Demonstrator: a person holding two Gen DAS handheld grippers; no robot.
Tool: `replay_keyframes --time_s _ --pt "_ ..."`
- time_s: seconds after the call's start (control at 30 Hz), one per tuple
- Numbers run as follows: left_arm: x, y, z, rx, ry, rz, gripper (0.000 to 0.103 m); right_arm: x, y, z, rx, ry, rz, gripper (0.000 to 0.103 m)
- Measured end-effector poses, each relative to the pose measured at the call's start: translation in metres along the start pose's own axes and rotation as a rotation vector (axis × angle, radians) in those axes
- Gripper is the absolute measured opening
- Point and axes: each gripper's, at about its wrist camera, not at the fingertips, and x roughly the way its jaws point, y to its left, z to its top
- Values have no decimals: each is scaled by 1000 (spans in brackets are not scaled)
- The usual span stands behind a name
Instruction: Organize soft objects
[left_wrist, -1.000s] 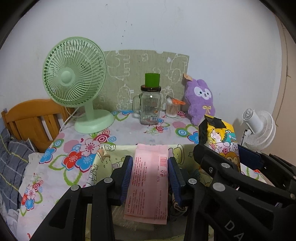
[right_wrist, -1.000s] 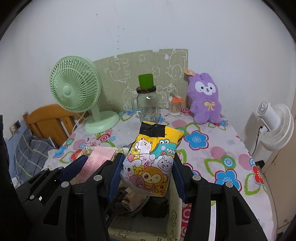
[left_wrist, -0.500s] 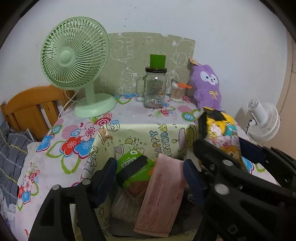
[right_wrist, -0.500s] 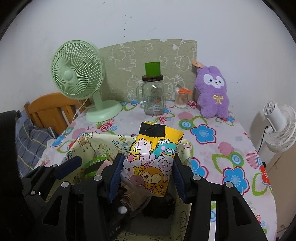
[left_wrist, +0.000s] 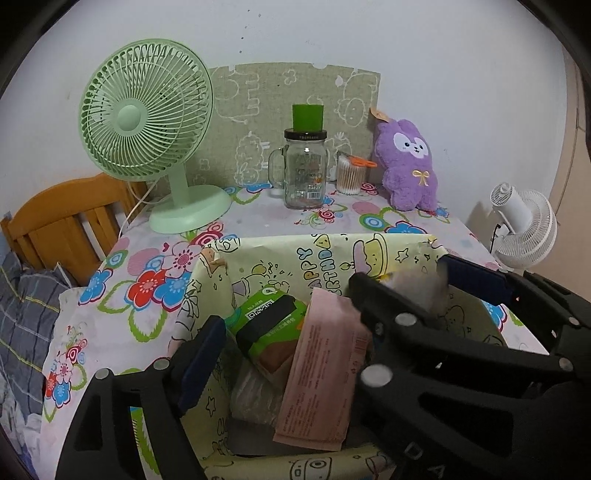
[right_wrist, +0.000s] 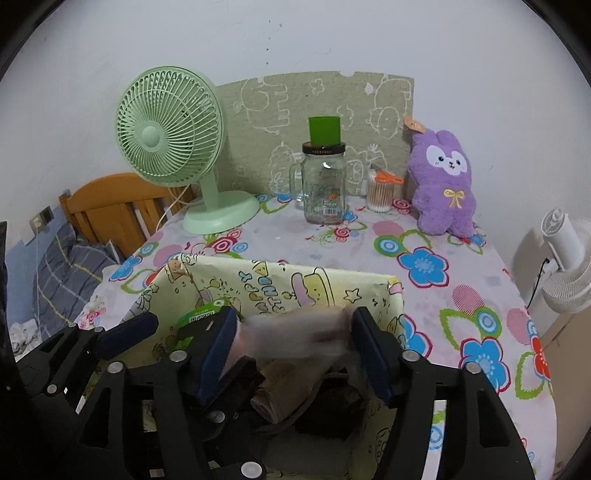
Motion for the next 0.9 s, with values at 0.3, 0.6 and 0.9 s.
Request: replay_keyframes --time_s 0.3,0.6,0.9 --pt "-13 -11 -1 18 -28 9 91 -17 -6 -3 8 -16 -44 92" --pt "-35 -17 -2 17 -73 40 100 -50 -11 -5 24 -80 -94 100" --pt "-62 -12 -4 -1 -112 39 102 -78 -13 -11 52 -112 -120 100"
